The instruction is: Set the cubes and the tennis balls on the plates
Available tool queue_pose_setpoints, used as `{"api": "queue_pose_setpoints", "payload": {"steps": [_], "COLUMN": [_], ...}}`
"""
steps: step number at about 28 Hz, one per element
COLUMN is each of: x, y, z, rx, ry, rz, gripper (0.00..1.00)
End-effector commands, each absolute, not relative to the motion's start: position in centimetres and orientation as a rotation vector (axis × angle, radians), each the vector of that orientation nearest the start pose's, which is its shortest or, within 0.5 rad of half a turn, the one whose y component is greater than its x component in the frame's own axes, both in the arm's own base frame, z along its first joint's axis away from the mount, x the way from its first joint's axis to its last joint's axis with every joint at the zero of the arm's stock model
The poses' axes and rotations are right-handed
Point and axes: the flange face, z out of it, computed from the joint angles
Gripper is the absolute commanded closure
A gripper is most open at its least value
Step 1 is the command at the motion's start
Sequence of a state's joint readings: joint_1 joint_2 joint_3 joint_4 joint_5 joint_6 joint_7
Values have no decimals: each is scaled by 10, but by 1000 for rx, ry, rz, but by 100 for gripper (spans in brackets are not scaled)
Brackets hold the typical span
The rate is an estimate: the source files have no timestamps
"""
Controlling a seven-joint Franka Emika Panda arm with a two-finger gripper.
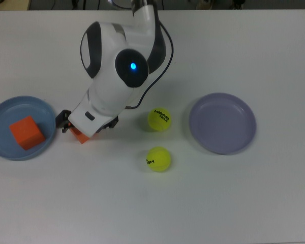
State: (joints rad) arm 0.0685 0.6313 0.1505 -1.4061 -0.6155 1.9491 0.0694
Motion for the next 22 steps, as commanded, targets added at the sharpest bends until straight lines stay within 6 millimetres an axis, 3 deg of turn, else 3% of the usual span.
{"api": "queue_pose_setpoints", "payload": {"steps": [1, 6, 12, 22], "x": [712, 708, 703, 686], "y": [92, 94, 95, 75], "z": [323, 308, 309, 296], "rx": [-3567, -3566, -3562, -3588], "ry": [-729, -756, -793, -786], "rz": [-14, 35, 80, 311], "gripper": [0, 0, 0, 0]}}
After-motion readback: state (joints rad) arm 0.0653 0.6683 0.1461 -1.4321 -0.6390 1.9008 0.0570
